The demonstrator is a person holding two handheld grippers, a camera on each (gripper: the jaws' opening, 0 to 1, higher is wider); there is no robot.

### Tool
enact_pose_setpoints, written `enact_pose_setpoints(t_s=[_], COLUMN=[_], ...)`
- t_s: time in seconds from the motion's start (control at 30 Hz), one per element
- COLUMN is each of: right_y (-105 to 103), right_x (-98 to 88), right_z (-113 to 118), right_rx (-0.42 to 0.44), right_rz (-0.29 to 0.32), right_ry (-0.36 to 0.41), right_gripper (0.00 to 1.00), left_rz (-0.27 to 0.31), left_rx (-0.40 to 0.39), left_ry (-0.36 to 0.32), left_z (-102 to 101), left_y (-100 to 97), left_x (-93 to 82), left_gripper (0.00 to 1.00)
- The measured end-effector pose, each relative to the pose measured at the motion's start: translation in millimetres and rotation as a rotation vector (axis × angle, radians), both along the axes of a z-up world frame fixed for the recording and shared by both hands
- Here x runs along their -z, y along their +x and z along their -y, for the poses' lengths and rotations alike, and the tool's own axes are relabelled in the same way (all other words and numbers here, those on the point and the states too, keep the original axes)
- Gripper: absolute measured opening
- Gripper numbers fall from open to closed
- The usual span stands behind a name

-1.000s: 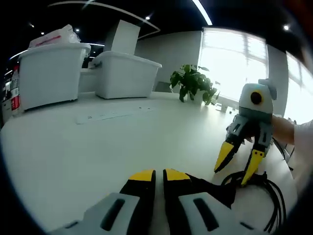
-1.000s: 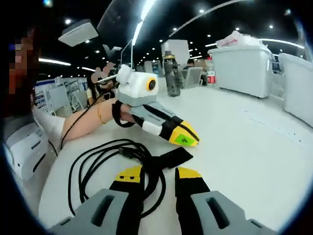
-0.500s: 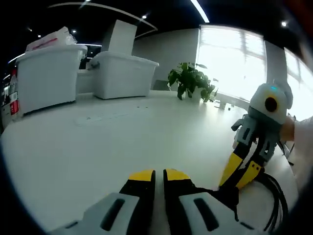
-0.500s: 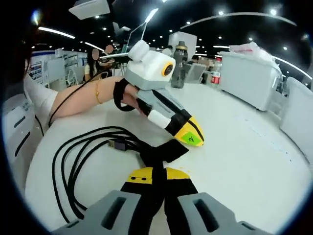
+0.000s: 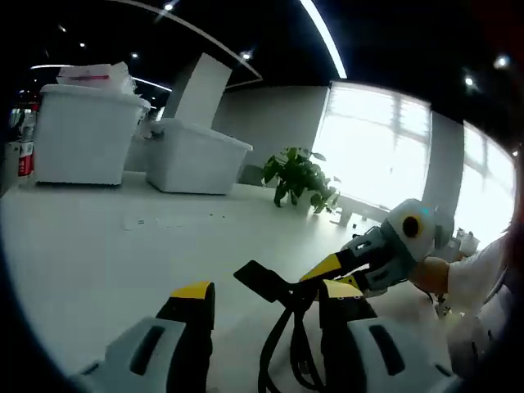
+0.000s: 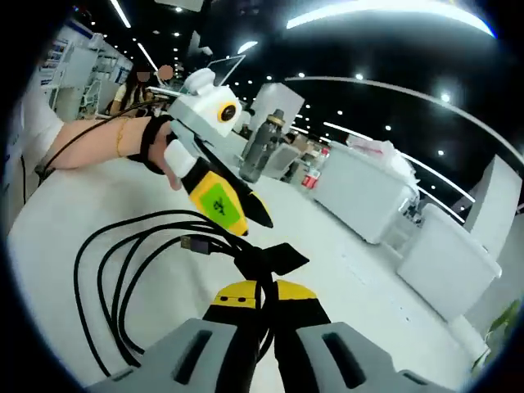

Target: Coil the Type-C to USB data cable on the desktop and secure it with Velcro straps.

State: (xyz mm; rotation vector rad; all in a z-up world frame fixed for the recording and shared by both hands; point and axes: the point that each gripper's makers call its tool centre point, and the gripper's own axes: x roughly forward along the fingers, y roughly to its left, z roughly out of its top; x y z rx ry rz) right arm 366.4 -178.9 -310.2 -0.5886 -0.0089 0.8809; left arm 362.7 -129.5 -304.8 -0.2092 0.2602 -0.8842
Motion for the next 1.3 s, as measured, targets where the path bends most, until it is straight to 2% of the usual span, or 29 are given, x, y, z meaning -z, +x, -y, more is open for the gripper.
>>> enact_pose_setpoints(t_s=[0.03, 0.1, 0.17, 0.2, 0.23, 0.27, 0.3, 0.33, 0.37, 0.4, 0.5, 0.57, 0.63, 0.67, 0.77, 0.83, 0.9, 0.93, 1.0, 1.07, 1.1, 1.13, 1.17, 1.2, 1.23, 1.3], right_y=[-0.1, 2.6, 4.9, 5.5, 5.7, 6.8, 7.9, 9.5, 12.8, 18.0, 23.9, 27.6, 30.4, 31.6, 32.6, 38.1, 39.9, 38.4, 35.5, 36.1, 36.0, 35.6, 33.1, 32.1, 30.7, 32.0], right_x=[-2.3, -11.7, -12.6, -11.9, -11.8, -12.7, -13.1, -13.6, -14.8, -16.9, -13.1, -8.7, -4.7, -2.6, 5.1, 2.4, 4.8, 7.7, 17.6, 19.0, 21.7, 26.4, 33.9, 42.0, 48.2, 51.3], right_z=[-0.4, 2.1, 4.9, 5.8, 6.2, 7.8, 8.9, 10.5, 12.7, 17.9, 24.3, 28.5, 28.6, 29.2, 30.5, 40.8, 49.9, 51.0, 55.4, 59.3, 62.5, 62.2, 60.0, 59.2, 58.0, 55.2], right_rx=[0.003, 0.030, 0.048, 0.050, 0.053, 0.059, 0.065, 0.071, 0.087, 0.114, 0.130, 0.140, 0.113, 0.106, 0.089, 0.148, 0.206, 0.222, 0.262, 0.308, 0.343, 0.374, 0.387, 0.404, 0.406, 0.402], right_rz=[0.007, 0.080, 0.112, 0.105, 0.110, 0.120, 0.123, 0.128, 0.141, 0.165, 0.167, 0.156, 0.170, 0.171, 0.040, -0.072, -0.184, -0.214, -0.257, -0.241, -0.266, -0.322, -0.384, -0.421, -0.431, -0.406], right_ry=[0.006, -0.009, -0.038, -0.037, -0.040, -0.043, -0.043, -0.045, -0.044, -0.053, -0.055, -0.053, -0.049, -0.056, 0.046, 0.179, 0.260, 0.277, 0.244, 0.269, 0.293, 0.341, 0.355, 0.351, 0.333, 0.312], right_gripper=[0.04, 0.04, 0.04, 0.04, 0.04, 0.04, 0.04, 0.04, 0.04, 0.04, 0.04, 0.04, 0.05, 0.05, 0.09, 0.21, 0.25, 0.27, 0.30, 0.33, 0.35, 0.36, 0.36, 0.37, 0.37, 0.36], left_rz=[0.017, 0.057, 0.045, 0.032, 0.007, 0.009, 0.029, 0.060, 0.072, 0.060, 0.009, -0.010, -0.025, -0.053, -0.070, -0.066, -0.069, -0.068, -0.060, -0.063, -0.075, -0.080, -0.077, -0.064, -0.047, -0.044], left_rx=[-0.022, -0.042, -0.032, -0.021, -0.014, -0.022, -0.031, -0.056, -0.114, -0.131, -0.164, -0.194, -0.209, -0.212, -0.213, -0.214, -0.224, -0.228, -0.269, -0.273, -0.282, -0.295, -0.307, -0.331, -0.333, -0.321], left_ry=[0.069, 0.184, 0.290, 0.321, 0.376, 0.424, 0.460, 0.487, 0.467, 0.447, 0.398, 0.370, 0.346, 0.321, 0.298, 0.298, 0.293, 0.293, 0.313, 0.306, 0.289, 0.277, 0.272, 0.271, 0.270, 0.251], left_z=[-2.8, -4.9, -0.3, 2.5, 6.1, 7.4, 9.4, 9.7, 12.1, 14.8, 20.5, 20.9, 19.6, 20.4, 18.4, 18.1, 16.7, 18.5, 12.2, 12.2, 12.2, 11.4, 5.9, -0.9, 1.1, 5.3], left_y=[0.3, 0.1, -4.4, -6.5, -7.7, -5.4, -2.0, 15.3, 20.8, 22.5, 23.9, 25.6, 25.6, 23.4, 26.3, 25.2, 24.6, 23.6, 26.0, 23.3, 22.9, 23.9, 30.0, 36.0, 33.7, 29.9], left_x=[4.1, 13.7, 33.2, 41.1, 54.9, 62.1, 65.0, 58.6, 56.6, 56.2, 59.2, 60.0, 57.7, 57.6, 55.1, 53.1, 50.4, 48.6, 45.4, 43.3, 42.2, 40.9, 37.5, 33.4, 30.7, 27.0], left_gripper=[0.75, 0.76, 0.75, 0.74, 0.69, 0.63, 0.56, 0.45, 0.39, 0.37, 0.29, 0.18, 0.15, 0.13, 0.10, 0.09, 0.09, 0.09, 0.09, 0.08, 0.08, 0.08, 0.08, 0.08, 0.08, 0.08])
